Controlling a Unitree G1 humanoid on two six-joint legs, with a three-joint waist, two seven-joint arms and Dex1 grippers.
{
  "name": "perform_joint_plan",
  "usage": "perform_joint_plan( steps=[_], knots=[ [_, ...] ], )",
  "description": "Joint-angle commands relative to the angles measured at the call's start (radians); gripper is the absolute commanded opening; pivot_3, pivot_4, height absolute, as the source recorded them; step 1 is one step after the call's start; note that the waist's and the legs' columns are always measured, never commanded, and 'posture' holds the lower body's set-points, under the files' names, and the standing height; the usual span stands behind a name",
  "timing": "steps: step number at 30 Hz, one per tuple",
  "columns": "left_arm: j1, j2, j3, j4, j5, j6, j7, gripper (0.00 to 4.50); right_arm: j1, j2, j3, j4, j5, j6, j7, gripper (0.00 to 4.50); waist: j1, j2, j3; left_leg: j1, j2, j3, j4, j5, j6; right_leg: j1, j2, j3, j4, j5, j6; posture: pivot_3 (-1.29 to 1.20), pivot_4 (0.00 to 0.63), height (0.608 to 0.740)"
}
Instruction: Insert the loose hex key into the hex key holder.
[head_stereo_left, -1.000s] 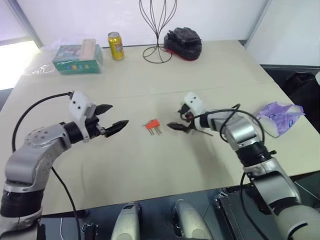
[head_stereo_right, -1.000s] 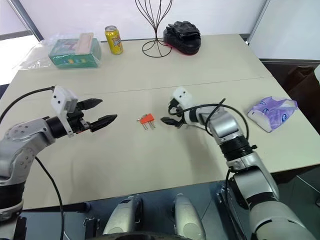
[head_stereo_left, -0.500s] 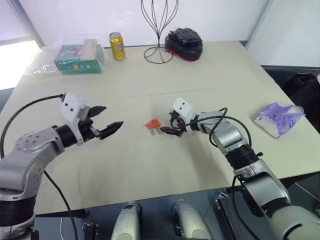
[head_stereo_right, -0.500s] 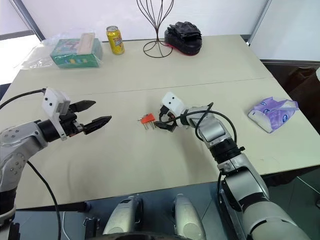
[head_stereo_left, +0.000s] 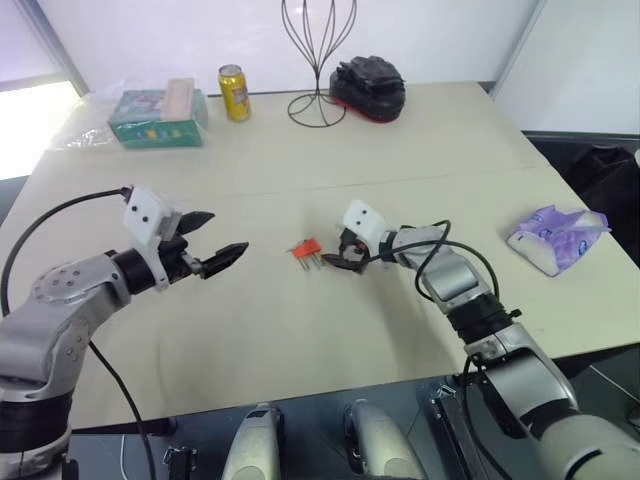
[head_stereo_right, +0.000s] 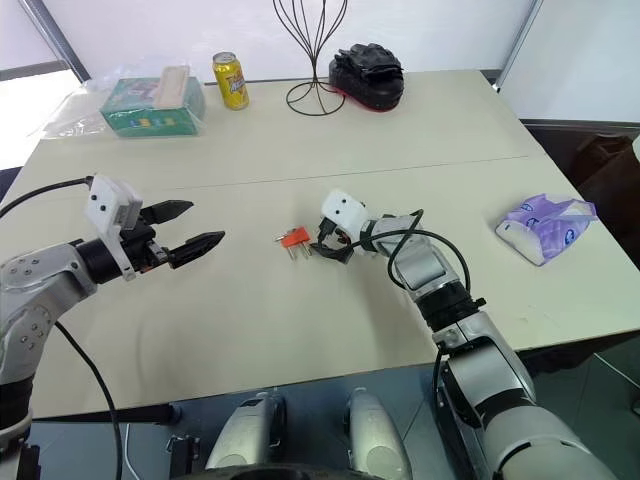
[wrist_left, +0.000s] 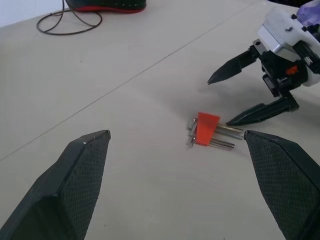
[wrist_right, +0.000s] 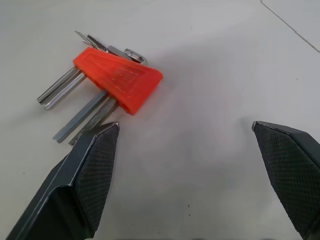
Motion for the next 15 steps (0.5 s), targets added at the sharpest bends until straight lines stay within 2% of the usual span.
perform_joint_plan(
  steps=[1,7,15],
  knots=[
    [-0.023,0.013,0.013,-0.027,-0.007,-0.006,0.004,4.5,0.019,0.02,0.029,-0.079,-0.013,-0.013,0.024,4.43,0.0,0.0,0.0,0.0,0.0,0.0,0.0,0.0,0.0,0.0,0.0,0.0,0.0,0.0,0.0,0.0,0.15,0.74],
    [-0.028,0.011,0.011,-0.027,-0.005,-0.004,0.005,4.5,0.025,0.053,0.037,-0.092,-0.025,-0.011,0.02,4.43,-0.001,0.0,0.0,0.0,0.0,0.0,0.0,0.0,0.0,0.0,0.0,0.0,0.0,0.0,0.0,0.0,0.15,0.74],
    [-0.025,0.01,0.011,-0.032,-0.004,-0.006,0.006,4.5,-0.007,0.091,0.03,-0.007,-0.05,-0.028,-0.002,4.43,0.0,0.0,0.0,0.0,0.0,0.0,0.0,0.0,0.0,0.0,0.0,0.0,0.001,0.0,0.0,0.0,0.15,0.74]
  ],
)
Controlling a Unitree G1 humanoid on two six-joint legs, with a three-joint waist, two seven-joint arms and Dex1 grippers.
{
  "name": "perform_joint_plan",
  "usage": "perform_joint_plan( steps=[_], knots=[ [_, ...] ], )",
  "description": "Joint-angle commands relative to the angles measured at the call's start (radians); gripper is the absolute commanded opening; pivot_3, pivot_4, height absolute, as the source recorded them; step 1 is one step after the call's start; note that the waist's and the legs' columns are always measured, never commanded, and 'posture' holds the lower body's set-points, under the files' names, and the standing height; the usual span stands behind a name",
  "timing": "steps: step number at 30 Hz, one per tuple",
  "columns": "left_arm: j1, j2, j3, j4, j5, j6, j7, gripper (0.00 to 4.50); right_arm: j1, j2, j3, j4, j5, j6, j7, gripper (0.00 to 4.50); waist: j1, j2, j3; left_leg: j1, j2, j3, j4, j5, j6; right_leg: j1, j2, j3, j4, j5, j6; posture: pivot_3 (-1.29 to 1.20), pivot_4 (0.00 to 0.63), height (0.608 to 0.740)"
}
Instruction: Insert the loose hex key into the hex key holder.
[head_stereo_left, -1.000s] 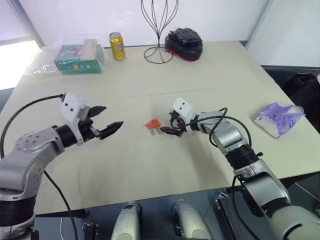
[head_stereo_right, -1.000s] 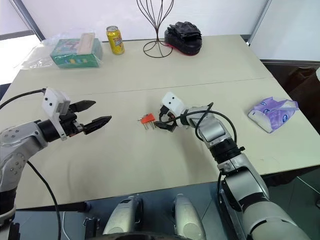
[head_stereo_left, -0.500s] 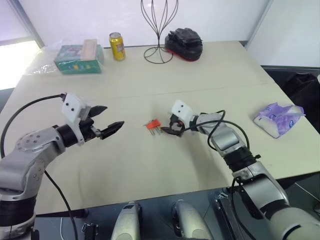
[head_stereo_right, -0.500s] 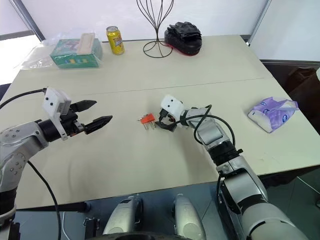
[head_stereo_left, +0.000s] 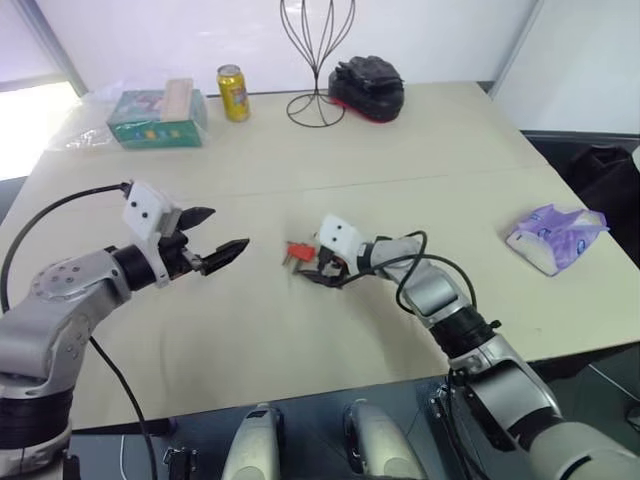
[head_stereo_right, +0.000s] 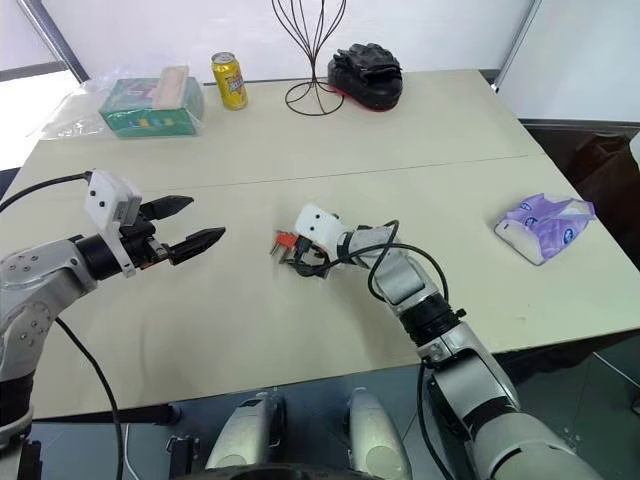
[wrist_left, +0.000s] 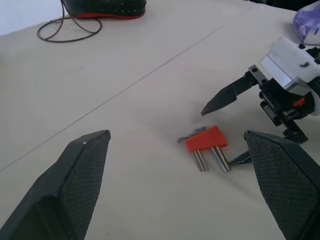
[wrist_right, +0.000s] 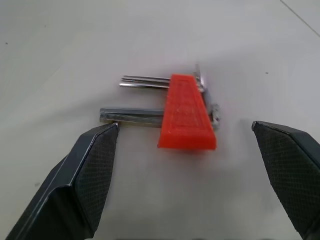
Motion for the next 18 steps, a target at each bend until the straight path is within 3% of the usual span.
perform_joint_plan(
  steps=[1,18],
  knots=[
    [-0.007,0.009,0.011,-0.032,-0.004,-0.006,0.006,4.5,-0.03,0.005,-0.013,0.032,-0.016,-0.023,-0.011,4.43,0.0,0.0,0.0,0.0,0.0,0.0,0.0,0.0,0.0,0.0,0.0,0.0,0.0,0.0,0.0,0.0,0.15,0.74],
    [-0.02,0.007,-0.016,-0.015,0.013,-0.027,0.003,4.5,0.033,-0.018,-0.087,-0.034,0.049,0.167,-0.006,4.43,0.004,0.0,0.0,0.0,0.0,0.0,0.001,0.0,0.0,0.001,0.0,0.0,0.0,0.0,0.0,0.0,0.15,0.74]
  ],
)
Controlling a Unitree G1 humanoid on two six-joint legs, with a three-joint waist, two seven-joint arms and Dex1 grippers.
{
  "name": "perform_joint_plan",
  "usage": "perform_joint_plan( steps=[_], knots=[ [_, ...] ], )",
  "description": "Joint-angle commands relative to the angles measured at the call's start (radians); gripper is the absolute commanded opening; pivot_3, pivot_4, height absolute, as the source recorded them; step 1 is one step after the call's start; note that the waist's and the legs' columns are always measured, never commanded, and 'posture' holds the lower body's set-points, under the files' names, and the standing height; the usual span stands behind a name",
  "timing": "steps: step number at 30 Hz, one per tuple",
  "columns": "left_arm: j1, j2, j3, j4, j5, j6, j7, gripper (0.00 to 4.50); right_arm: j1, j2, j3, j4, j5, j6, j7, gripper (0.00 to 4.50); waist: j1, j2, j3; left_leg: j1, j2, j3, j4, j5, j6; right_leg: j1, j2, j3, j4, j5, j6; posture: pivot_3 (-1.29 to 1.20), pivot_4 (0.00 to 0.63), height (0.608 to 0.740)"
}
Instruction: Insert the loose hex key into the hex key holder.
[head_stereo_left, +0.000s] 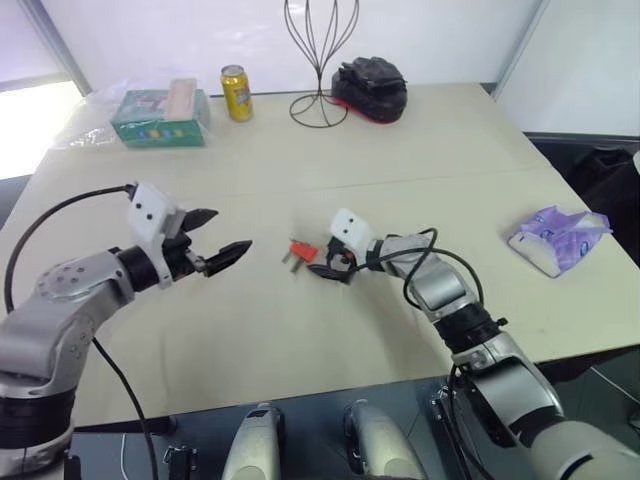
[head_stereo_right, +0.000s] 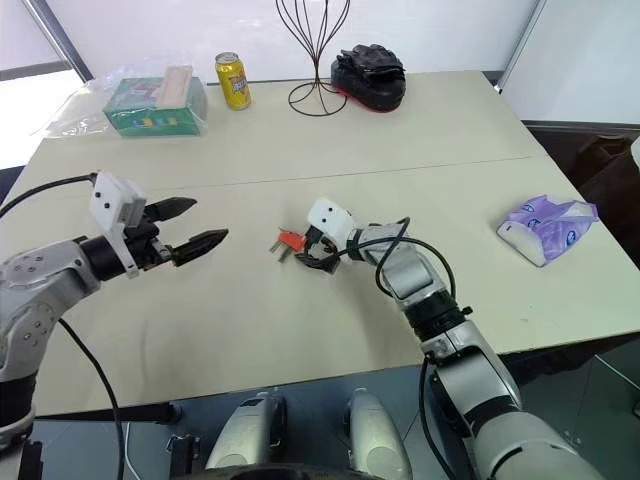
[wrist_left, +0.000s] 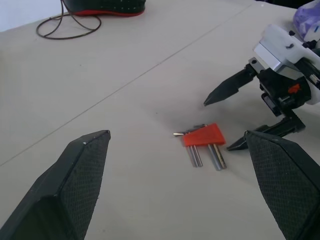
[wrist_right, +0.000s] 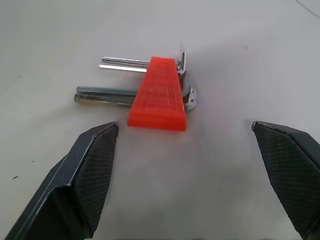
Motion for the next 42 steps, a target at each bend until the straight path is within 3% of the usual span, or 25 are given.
perform_joint_plan(
  steps=[1,13,28,31,36,42],
  knots=[
    [-0.019,0.009,0.003,-0.013,0.011,-0.026,-0.004,4.5,0.024,0.006,-0.022,-0.019,0.015,0.054,-0.014,4.43,0.0,0.0,0.0,0.0,0.0,0.0,0.0,0.0,0.0,0.0,0.0,0.0,0.0,0.0,0.0,0.0,0.15,0.74],
    [-0.033,0.006,-0.006,-0.001,0.024,-0.032,-0.015,4.5,0.01,0.104,-0.059,-0.028,0.065,0.15,-0.062,4.43,-0.006,0.0,0.0,0.0,0.001,0.0,0.0,0.0,0.0,0.0,0.001,0.0,0.0,0.0,0.0,0.0,0.15,0.74],
    [-0.021,-0.002,-0.005,-0.013,0.025,-0.034,-0.004,4.5,0.028,0.11,-0.004,-0.041,0.033,0.109,-0.069,4.43,-0.006,0.0,0.0,0.001,0.001,0.0,0.0,0.0,0.0,0.0,0.001,0.0,0.0,0.0,0.0,0.0,0.15,0.74],
    [-0.019,-0.002,-0.005,-0.015,0.025,-0.034,-0.002,4.5,0.028,0.109,0.002,-0.038,0.03,0.101,-0.071,3.51,-0.006,0.0,0.0,0.0,0.001,0.0,0.0,0.0,0.0,0.0,0.001,0.0,0.0,0.0,0.0,0.0,0.15,0.74],
    [-0.019,-0.002,-0.005,-0.011,0.025,-0.036,-0.002,4.5,0.029,0.106,0.009,-0.029,0.02,0.079,-0.078,1.0,-0.005,0.0,0.0,0.0,0.001,0.0,0.0,0.0,0.0,0.0,0.001,0.0,0.0,0.0,0.0,0.0,0.15,0.74],
    [-0.014,-0.003,-0.005,-0.011,0.024,-0.036,-0.005,4.5,0.034,0.066,0.032,-0.07,-0.022,0.017,-0.081,0.98,-0.005,0.0,0.0,0.0,0.0,0.0,0.0,0.0,0.0,0.0,0.001,0.0,0.0,0.0,0.0,0.0,0.15,0.74]
  ],
)
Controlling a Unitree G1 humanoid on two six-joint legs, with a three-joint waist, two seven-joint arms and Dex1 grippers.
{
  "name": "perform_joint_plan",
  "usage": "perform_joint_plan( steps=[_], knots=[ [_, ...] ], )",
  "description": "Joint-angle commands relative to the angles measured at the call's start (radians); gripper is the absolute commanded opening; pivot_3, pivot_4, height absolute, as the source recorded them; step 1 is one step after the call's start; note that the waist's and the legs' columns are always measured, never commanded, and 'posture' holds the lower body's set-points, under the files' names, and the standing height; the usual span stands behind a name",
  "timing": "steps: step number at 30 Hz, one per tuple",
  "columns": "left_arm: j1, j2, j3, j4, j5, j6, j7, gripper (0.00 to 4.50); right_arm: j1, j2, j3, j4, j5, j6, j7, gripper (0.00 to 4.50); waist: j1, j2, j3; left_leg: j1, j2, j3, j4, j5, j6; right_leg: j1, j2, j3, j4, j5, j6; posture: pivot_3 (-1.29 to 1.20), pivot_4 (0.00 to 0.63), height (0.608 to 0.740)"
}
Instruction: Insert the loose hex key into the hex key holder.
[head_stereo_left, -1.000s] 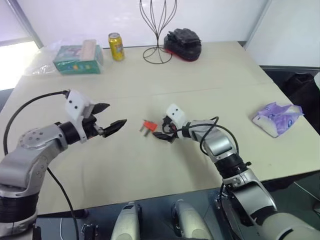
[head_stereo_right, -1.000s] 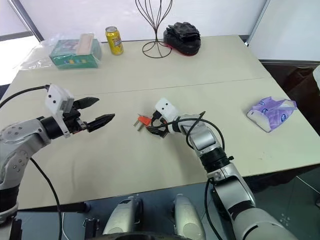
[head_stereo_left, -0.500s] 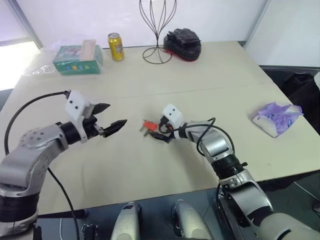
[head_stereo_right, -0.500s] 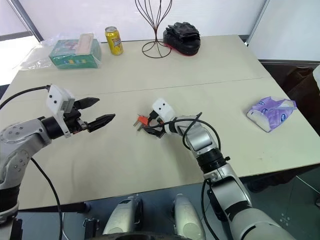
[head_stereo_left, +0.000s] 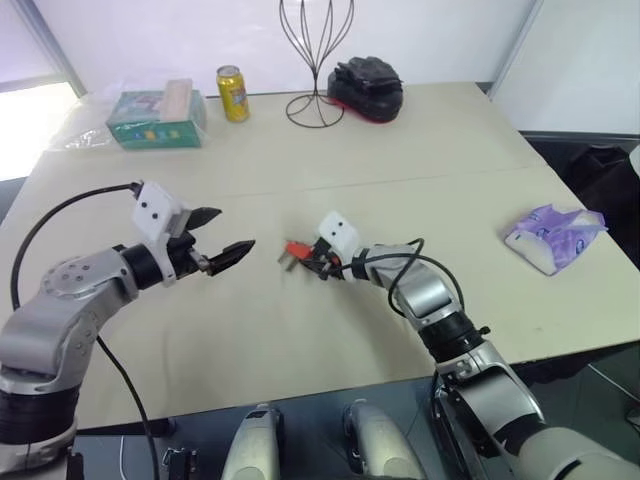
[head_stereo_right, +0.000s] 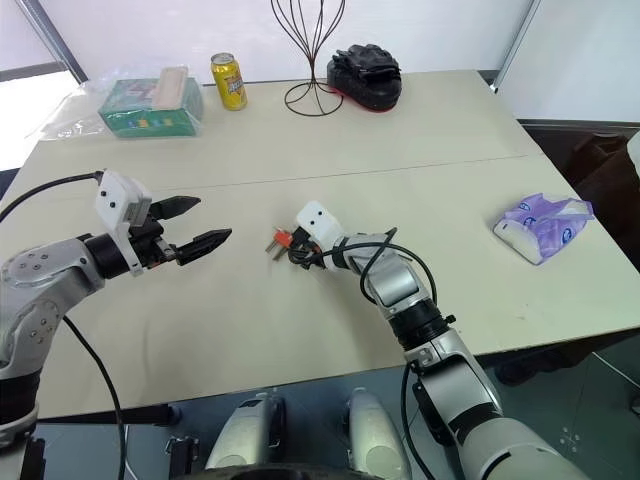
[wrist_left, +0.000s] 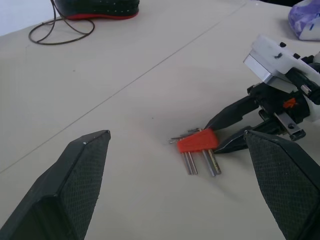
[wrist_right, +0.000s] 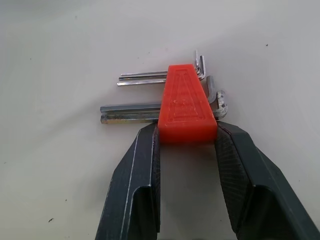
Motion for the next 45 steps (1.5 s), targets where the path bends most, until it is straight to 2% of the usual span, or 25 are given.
perform_joint_plan(
  steps=[1,5,7,9,12,21,32,45],
  knots=[
    [-0.001,0.0,0.015,-0.016,0.0,-0.02,0.0,4.5,0.006,-0.045,0.03,-0.048,-0.064,-0.11,-0.021,0.98,0.001,0.0,0.0,0.0,0.0,0.0,0.0,0.0,0.0,0.0,0.0,0.0,0.0,0.0,0.0,0.0,0.15,0.74],
    [-0.007,-0.002,0.008,-0.003,-0.001,-0.027,-0.011,4.5,-0.005,-0.145,0.068,-0.086,-0.174,-0.353,-0.055,0.98,0.005,0.0,0.0,-0.001,-0.001,0.0,0.0,0.0,0.0,0.0,-0.001,0.0,0.0,0.0,0.0,0.0,0.15,0.74],
    [-0.033,-0.006,0.003,0.015,-0.009,-0.029,-0.022,4.5,-0.027,-0.254,0.101,-0.098,-0.284,-0.57,-0.083,0.98,0.005,0.0,0.0,-0.001,-0.001,0.001,0.001,0.0,0.0,0.0,-0.002,0.0,0.0,0.0,0.0,0.0,0.15,0.74],
    [-0.078,-0.011,-0.006,0.04,-0.022,-0.028,-0.038,4.5,-0.064,-0.341,0.094,-0.098,-0.363,-0.764,-0.138,0.98,0.004,0.0,0.001,-0.001,-0.001,0.001,0.001,0.0,0.0,0.0,-0.002,0.0,-0.001,0.0,0.0,0.0,0.15,0.74],
    [-0.139,-0.021,-0.014,0.072,-0.042,-0.018,-0.062,4.5,-0.124,-0.423,0.075,-0.072,-0.431,-0.951,-0.194,0.98,-0.001,-0.001,0.001,-0.001,-0.001,0.001,0.001,0.0,0.0,-0.001,-0.001,0.0,-0.001,0.0,0.0,0.0,0.15,0.74],
    [-0.3,-0.035,-0.022,0.189,-0.192,0.062,-0.221,4.5,-0.29,-0.473,0.008,0.051,-0.423,-1.366,-0.295,0.98,0.002,-0.001,0.001,0.0,0.0,0.001,0.0,0.0,0.0,-0.001,0.0,0.001,0.0,0.0,0.0,0.0,0.15,0.74],
    [-0.432,-0.068,-0.052,0.295,-0.258,0.108,-0.311,4.5,-0.346,-0.439,0.011,0.127,-0.386,-1.511,-0.255,0.98,0.001,-0.001,0.001,0.0,-0.001,0.001,0.002,0.0,0.0,0.0,-0.001,0.001,0.0,0.0,0.0,0.0,0.15,0.74],
    [-0.428,-0.101,-0.061,0.281,-0.254,0.111,-0.311,4.5,-0.352,-0.413,0.001,0.114,-0.336,-1.5,-0.184,0.98,0.002,-0.001,0.001,0.0,-0.001,0.0,0.002,0.0,0.0,0.0,-0.001,0.001,0.0,0.0,0.0,0.0,0.15,0.74]
  ],
)
